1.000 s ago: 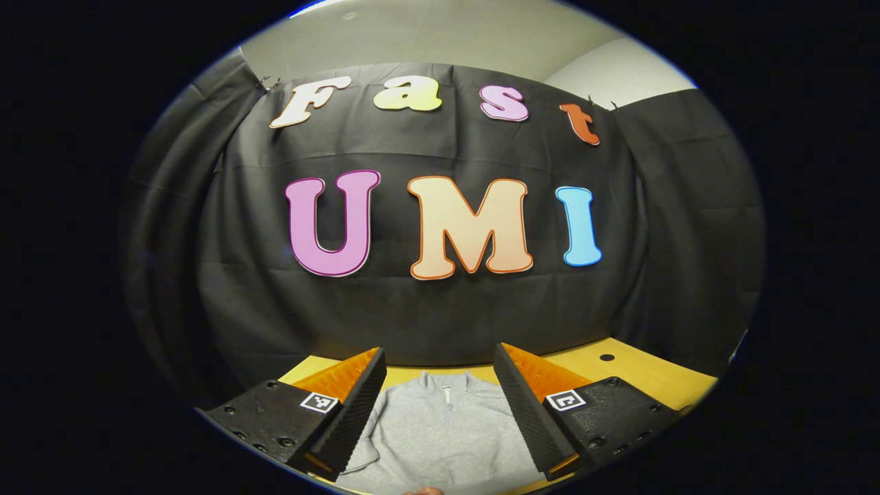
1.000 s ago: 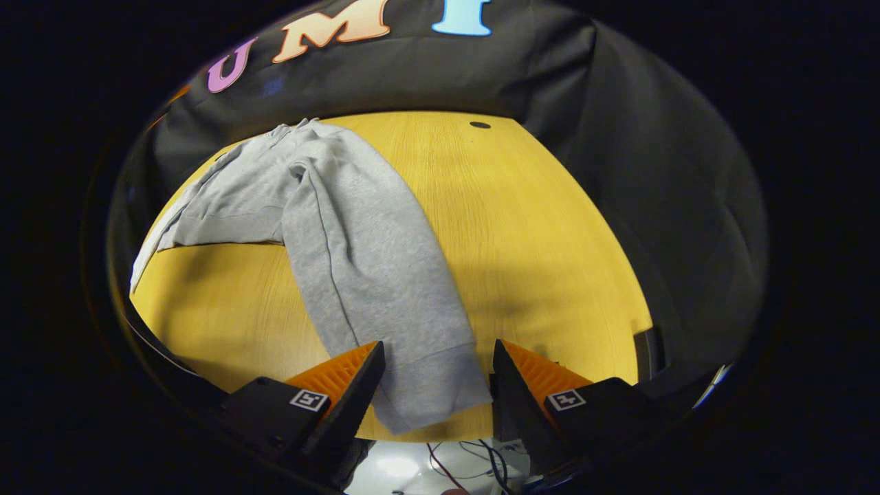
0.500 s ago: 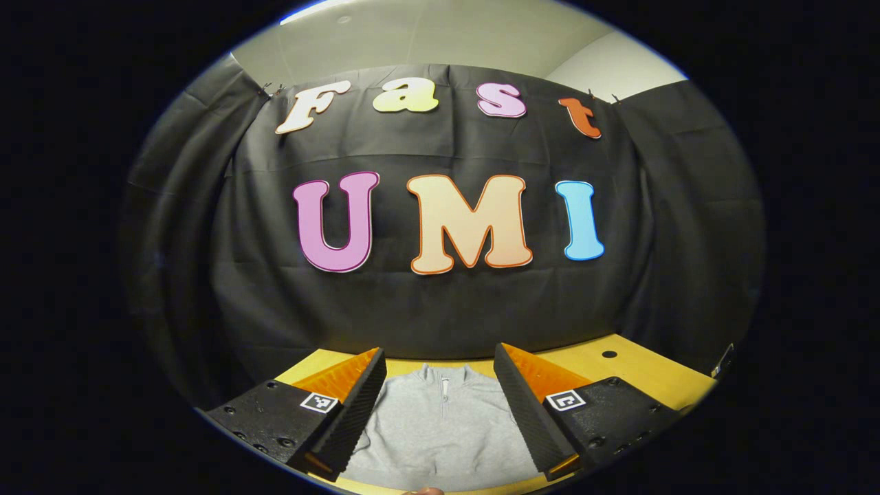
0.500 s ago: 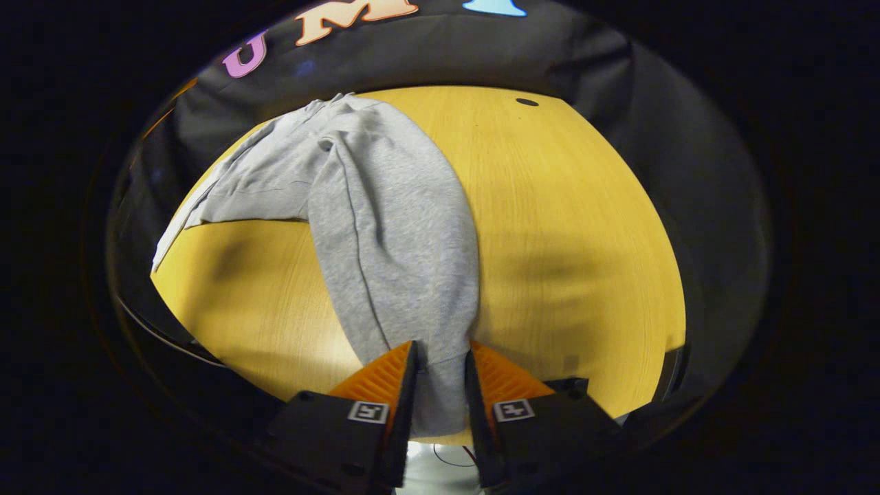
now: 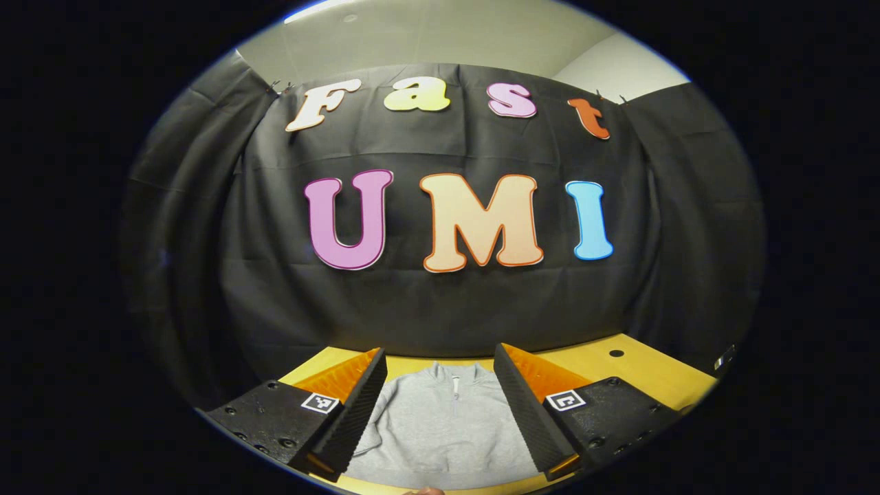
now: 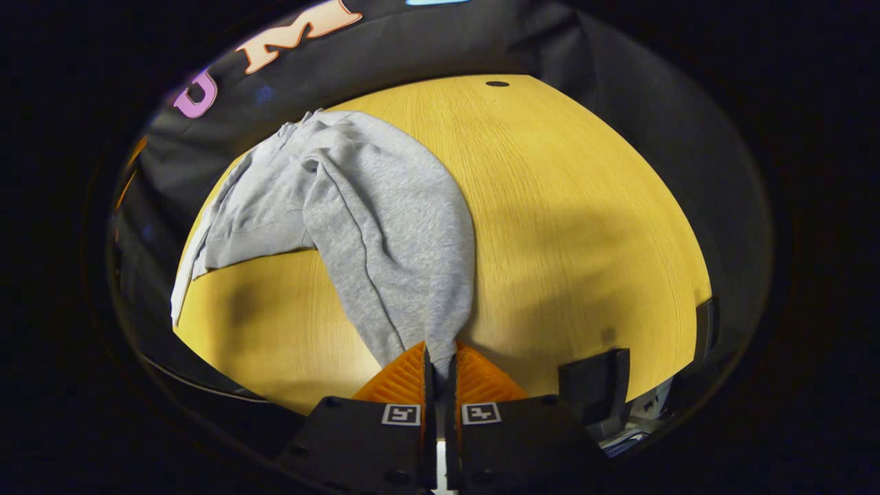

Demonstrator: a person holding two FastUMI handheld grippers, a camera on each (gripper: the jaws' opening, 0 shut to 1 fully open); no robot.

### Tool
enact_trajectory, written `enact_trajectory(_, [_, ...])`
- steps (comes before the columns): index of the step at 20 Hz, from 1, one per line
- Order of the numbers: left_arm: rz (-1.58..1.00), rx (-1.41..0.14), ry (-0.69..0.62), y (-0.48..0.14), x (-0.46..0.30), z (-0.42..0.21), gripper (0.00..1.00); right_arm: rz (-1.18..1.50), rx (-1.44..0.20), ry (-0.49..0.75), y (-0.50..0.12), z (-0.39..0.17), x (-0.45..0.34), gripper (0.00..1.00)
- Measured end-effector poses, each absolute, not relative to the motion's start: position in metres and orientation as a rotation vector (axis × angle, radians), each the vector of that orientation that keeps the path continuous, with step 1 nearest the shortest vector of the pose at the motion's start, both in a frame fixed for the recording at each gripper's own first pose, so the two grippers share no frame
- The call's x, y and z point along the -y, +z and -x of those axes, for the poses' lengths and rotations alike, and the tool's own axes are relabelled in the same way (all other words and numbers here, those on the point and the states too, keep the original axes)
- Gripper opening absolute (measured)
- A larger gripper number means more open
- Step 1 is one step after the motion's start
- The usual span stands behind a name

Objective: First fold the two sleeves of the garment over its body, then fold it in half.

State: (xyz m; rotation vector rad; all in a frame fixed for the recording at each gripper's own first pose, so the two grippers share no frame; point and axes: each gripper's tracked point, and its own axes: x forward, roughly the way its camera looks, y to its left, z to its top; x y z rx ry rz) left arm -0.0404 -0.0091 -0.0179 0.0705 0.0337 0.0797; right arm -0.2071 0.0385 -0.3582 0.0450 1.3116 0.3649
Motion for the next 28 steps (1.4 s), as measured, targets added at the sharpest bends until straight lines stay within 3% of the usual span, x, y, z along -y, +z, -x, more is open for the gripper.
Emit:
enact_trajectory(10, [-0.054,-0.008,0.173,-0.004,-0.084,0.05,0.93,-0.125,-1.013,0.363,-0.273,0.099,-0.135,0.07])
enact_trajectory(28, [-0.082,0.01,0.476,0.011,-0.258,0.127,0.93,-0.168,-0.765,0.542,-0.195,-0.003,-0.343,0.07])
